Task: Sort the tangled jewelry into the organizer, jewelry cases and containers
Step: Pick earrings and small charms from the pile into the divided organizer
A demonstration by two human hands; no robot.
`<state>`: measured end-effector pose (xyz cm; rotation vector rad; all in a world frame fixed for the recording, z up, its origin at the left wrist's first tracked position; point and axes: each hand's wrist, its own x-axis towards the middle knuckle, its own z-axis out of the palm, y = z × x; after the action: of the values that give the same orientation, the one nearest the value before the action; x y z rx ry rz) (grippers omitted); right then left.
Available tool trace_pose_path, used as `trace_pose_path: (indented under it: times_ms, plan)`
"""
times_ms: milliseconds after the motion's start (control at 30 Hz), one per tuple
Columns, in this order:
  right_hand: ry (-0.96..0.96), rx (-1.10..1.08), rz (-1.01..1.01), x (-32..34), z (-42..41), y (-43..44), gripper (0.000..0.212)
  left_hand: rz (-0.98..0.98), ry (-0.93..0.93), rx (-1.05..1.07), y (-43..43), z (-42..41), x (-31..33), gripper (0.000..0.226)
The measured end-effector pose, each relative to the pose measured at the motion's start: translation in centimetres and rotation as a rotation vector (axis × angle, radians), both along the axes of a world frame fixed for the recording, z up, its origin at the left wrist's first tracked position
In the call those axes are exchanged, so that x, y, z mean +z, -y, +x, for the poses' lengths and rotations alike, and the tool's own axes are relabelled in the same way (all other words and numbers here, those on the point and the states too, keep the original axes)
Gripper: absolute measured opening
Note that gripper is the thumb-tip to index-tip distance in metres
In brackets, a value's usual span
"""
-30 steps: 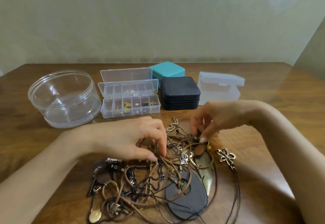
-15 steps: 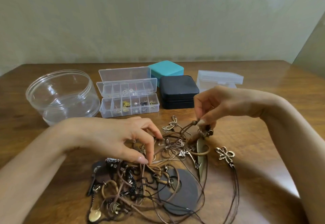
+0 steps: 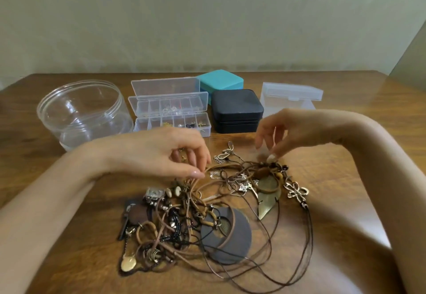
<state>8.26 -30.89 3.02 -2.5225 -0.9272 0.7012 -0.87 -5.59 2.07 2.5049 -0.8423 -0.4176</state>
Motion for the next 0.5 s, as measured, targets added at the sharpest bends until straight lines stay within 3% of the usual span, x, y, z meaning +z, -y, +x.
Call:
trace_pose_path:
  times_ms: [67, 167, 267, 367, 500]
  plan:
    - [-0.009, 0.07, 0.066, 0.8, -1.1, -0.5, 0.026, -0.009, 0.014, 0.002, -0.2, 0.2, 0.2, 0.013]
    - [-0.109, 0.26, 0.06, 1.2, -3.8, -2.5, 0.03, 0.182, -0.081, -0.032, 0.1, -0.1, 0.0, 0.026]
    - [-0.064, 0.326, 0.005, -0.2, -5.8, -5.0, 0.03, 0.318, -0.068, -0.025, 0.8, -0.2, -0.8, 0.04]
    - [0.066, 0.312, -0.048, -1.2, -6.6, -6.4, 0.03, 0.353, -0.069, 0.038, 0.7, -0.3, -0.8, 0.057]
    - [0.009, 0.284, -0.152, -0.7, -6.5, -5.6, 0.031, 0.255, -0.18, 0.105, 0.1, -0.4, -0.6, 0.069]
